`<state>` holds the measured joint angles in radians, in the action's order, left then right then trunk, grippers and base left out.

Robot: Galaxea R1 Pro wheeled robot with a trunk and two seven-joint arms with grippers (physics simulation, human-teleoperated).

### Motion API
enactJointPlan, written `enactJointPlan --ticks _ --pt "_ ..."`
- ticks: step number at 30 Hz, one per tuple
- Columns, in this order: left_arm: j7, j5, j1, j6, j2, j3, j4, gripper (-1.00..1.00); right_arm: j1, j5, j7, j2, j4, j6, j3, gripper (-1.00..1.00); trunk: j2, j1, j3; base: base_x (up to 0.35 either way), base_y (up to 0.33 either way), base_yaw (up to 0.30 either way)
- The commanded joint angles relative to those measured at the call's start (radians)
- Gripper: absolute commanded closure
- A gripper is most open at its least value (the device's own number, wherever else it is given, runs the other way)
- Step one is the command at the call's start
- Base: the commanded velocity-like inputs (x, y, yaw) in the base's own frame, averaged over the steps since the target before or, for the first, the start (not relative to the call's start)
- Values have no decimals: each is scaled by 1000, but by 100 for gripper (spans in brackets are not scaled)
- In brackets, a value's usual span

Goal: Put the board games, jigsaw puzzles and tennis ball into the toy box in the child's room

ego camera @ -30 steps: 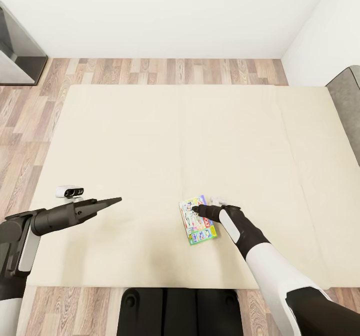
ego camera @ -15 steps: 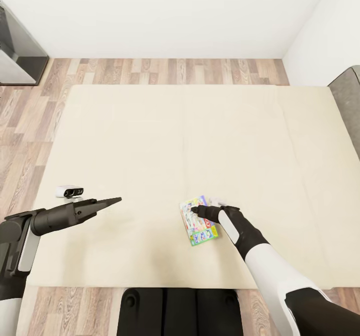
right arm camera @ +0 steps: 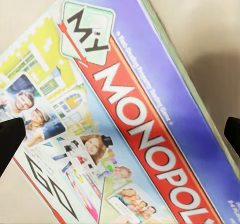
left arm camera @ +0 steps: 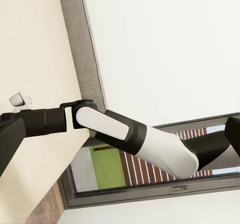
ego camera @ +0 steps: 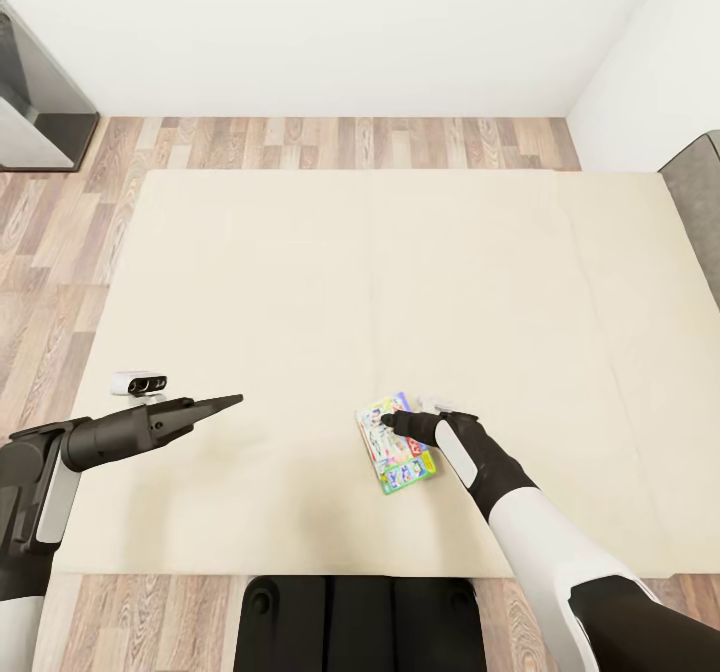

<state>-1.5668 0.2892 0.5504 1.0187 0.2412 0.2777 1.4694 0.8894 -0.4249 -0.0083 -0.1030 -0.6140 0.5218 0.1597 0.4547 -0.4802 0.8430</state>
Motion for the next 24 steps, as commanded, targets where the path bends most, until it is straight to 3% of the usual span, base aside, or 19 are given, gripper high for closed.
enactJointPlan --ticks 1,24 --pt "-4 -1 0 11 0 0 0 -100 0 -2 -1 0 -1 4 1 -100 1 -1 1 0 6 0" --pt "-4 -1 0 11 0 0 0 -100 -2 -3 -4 8 12 7 -1 -100 1 -1 1 0 1 0"
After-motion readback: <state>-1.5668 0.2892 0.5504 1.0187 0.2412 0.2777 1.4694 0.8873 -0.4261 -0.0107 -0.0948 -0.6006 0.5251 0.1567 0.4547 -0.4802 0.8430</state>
